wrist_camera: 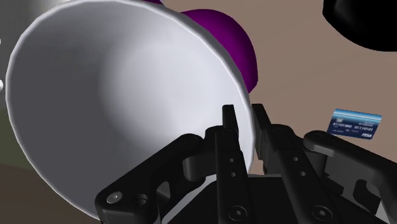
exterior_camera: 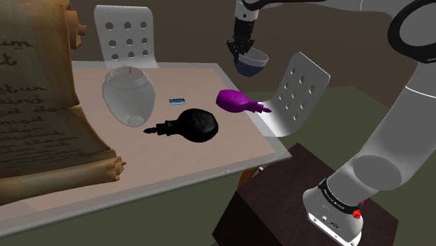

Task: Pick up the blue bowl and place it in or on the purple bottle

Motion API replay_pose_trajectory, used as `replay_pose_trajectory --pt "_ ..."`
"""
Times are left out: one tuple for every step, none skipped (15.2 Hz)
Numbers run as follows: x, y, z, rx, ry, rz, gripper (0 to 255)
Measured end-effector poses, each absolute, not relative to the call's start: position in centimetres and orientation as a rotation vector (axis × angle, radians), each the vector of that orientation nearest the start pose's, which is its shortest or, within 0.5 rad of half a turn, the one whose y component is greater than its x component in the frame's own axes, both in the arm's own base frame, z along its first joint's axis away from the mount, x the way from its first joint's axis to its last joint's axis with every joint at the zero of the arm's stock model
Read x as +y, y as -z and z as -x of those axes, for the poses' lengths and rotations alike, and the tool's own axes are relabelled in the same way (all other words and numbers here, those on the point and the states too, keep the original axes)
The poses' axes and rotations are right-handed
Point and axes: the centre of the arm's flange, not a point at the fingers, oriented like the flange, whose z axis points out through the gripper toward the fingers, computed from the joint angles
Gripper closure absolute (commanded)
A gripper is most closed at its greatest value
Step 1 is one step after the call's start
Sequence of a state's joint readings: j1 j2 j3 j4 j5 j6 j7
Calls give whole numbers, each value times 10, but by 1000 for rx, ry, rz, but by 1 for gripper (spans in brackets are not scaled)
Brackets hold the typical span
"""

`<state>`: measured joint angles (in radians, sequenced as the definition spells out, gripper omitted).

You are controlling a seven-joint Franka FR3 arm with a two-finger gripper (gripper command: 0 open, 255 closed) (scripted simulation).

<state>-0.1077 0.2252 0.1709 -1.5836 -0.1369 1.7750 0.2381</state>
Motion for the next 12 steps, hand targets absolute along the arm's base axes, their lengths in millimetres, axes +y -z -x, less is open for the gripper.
replay_pose_trajectory --pt "18 -500 -628 240 -25 3232 255" --pt "19 -494 -629 240 -25 3232 255" --pt "19 -489 -630 240 -25 3232 255" --pt "19 -483 -630 240 -25 3232 255" --pt "18 -478 -630 240 -25 3232 255" --pt "19 -473 -630 240 -25 3232 255" --pt "17 -468 -629 240 -25 3232 255" --pt "18 -463 -629 240 -25 3232 255" --pt "17 -457 -629 240 -25 3232 255" --pt "18 -453 -629 240 -25 3232 255" --pt "17 -447 -630 240 -25 3232 255" --pt "17 -441 -630 240 -25 3232 255"
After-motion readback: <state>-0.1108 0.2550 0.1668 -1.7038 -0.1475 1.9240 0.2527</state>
